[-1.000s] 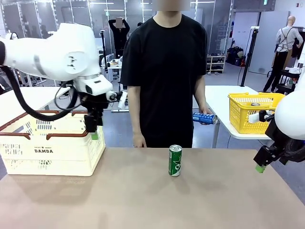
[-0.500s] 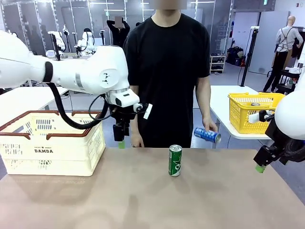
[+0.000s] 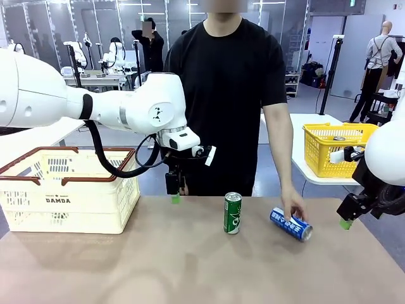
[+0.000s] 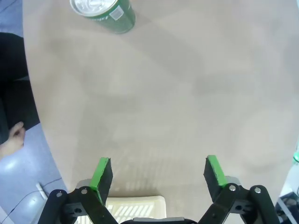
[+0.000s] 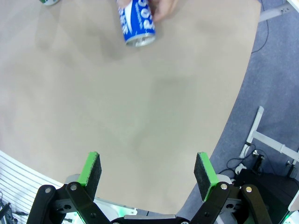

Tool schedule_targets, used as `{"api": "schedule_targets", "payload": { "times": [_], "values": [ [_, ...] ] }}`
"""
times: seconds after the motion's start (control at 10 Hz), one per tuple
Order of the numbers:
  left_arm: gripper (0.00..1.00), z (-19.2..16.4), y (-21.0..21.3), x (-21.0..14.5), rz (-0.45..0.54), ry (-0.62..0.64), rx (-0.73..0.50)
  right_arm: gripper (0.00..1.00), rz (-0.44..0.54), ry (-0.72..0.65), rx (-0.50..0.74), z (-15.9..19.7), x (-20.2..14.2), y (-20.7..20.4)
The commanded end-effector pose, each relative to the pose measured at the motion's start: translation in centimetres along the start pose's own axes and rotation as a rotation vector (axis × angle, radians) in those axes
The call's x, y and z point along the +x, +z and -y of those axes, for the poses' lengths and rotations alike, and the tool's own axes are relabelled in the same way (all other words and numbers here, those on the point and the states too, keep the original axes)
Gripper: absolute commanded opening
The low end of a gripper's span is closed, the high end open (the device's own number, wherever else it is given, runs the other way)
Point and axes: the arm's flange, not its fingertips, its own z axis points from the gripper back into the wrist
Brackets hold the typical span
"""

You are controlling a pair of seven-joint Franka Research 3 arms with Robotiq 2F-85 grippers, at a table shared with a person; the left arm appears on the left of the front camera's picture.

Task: Place the drinks into the Shopping basket.
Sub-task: Pick up one drink and place it into the Shopping basket.

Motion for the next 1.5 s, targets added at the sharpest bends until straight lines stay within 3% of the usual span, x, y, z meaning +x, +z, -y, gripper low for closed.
{"api": "schedule_targets", "payload": {
  "times": [0.0,0.4,0.8,0.9,1.4],
  "values": [
    [1.00,1.0,2.1,-2.4,-0.031,0.031,0.004,1.00,-0.003,0.013,0.002,0.2,-0.1,0.1],
    [1.00,5.8,4.2,-6.2,0.002,0.007,-0.014,1.00,-0.003,0.013,0.002,0.2,-0.1,0.1],
    [1.00,6.4,5.7,-8.4,0.014,0.040,0.044,1.00,-0.003,0.013,0.002,0.2,-0.1,0.1],
    [1.00,6.0,5.2,-6.3,-0.024,0.047,-0.011,1.00,-0.003,0.013,0.002,0.2,-0.1,0.1],
    [1.00,6.1,5.1,-6.3,-0.022,0.044,-0.008,1.00,-0.003,0.013,0.002,0.2,-0.1,0.1]
  ]
}}
